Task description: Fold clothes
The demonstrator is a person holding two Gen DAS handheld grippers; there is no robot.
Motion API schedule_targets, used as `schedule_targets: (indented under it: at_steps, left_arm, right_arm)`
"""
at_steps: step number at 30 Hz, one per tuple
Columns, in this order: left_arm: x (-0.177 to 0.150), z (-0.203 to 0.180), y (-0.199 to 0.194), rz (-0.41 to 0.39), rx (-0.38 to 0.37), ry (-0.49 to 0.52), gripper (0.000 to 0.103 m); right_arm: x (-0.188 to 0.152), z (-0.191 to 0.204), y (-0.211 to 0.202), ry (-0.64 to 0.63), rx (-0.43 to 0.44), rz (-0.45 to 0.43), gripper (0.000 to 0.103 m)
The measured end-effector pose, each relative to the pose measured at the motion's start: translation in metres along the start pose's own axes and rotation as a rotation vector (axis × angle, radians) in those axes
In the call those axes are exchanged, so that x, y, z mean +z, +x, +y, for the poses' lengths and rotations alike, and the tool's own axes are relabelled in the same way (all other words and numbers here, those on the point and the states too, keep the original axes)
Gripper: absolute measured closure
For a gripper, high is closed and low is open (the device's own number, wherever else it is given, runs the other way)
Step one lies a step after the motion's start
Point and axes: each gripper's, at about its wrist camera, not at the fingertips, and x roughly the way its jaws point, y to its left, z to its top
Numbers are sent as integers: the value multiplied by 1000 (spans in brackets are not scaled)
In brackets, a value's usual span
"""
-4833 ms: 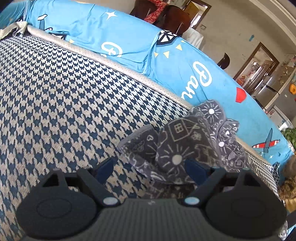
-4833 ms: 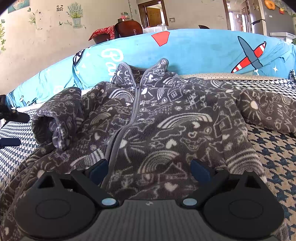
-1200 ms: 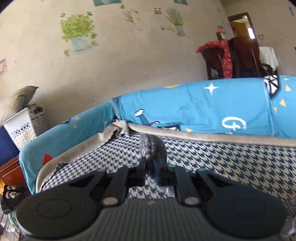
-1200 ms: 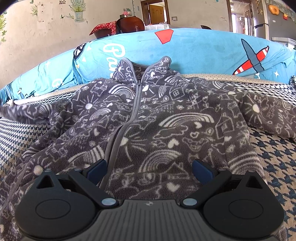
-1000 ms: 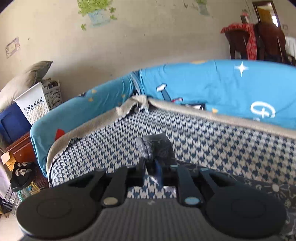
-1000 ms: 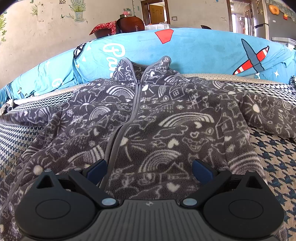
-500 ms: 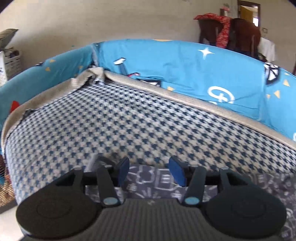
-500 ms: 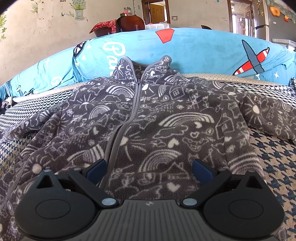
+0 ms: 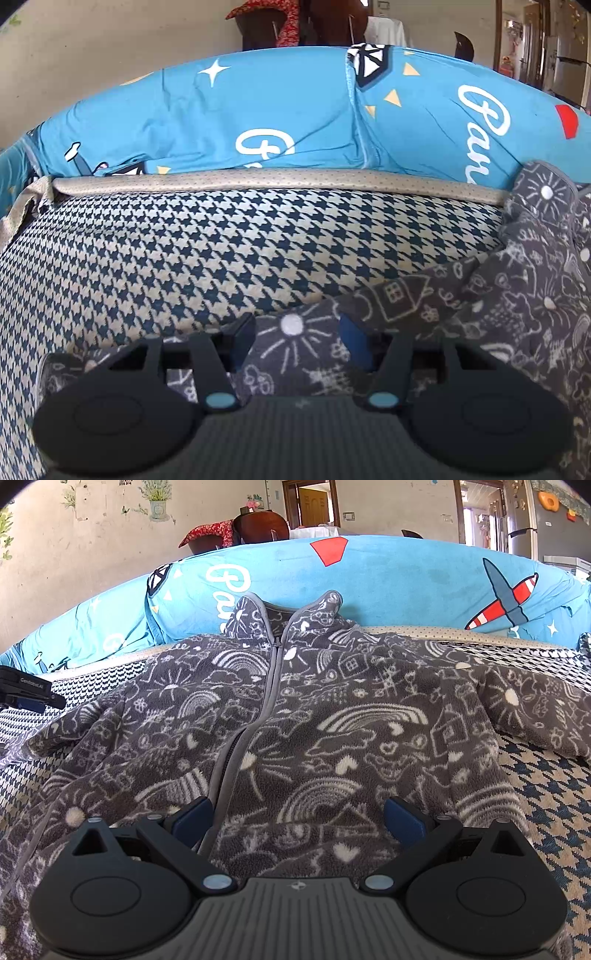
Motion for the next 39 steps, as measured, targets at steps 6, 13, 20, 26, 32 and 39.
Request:
schedule_targets:
  at_steps: [6, 13, 20, 26, 32, 39]
  left_arm:
    - [2, -9, 14, 17, -54, 46, 50]
    - [1, -26, 23, 30, -157, 143, 42]
    - [3, -35, 39, 27, -125, 176, 25]
    - [5, -37, 47, 28, -158, 201, 21]
    - [4, -37, 50, 20, -188, 213, 30]
    - [2, -50, 44, -13, -232, 270, 76]
  right_arm:
    - [1, 0, 0, -2, -2, 1, 3]
    - [1, 1, 1, -8, -9, 4, 3]
    - [1, 2, 1, -12, -14, 6, 3]
    - [2, 3, 1, -17, -21, 9, 3]
    - [2, 4, 2, -19, -23, 11, 3]
    - [2, 4, 2, -21, -26, 12, 3]
